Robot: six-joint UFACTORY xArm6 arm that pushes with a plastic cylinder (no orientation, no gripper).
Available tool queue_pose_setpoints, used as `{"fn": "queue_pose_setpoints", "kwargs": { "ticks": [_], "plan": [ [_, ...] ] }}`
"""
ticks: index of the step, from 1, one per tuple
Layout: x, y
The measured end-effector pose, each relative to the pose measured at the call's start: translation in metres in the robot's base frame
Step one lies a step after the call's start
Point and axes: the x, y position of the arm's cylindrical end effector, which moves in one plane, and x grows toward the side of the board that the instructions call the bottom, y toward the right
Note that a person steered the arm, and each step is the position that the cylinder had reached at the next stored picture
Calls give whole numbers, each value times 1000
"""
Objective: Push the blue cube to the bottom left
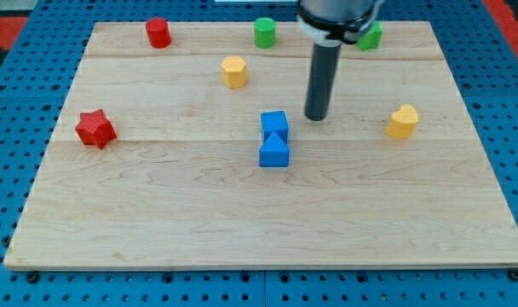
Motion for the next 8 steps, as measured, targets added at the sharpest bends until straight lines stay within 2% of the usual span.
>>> {"fn": "queue_pose_setpoints", "kwargs": {
  "ticks": [2, 6, 8],
  "plan": [
    [28, -62],
    [-11, -66],
    [25, -131]
  ]
}}
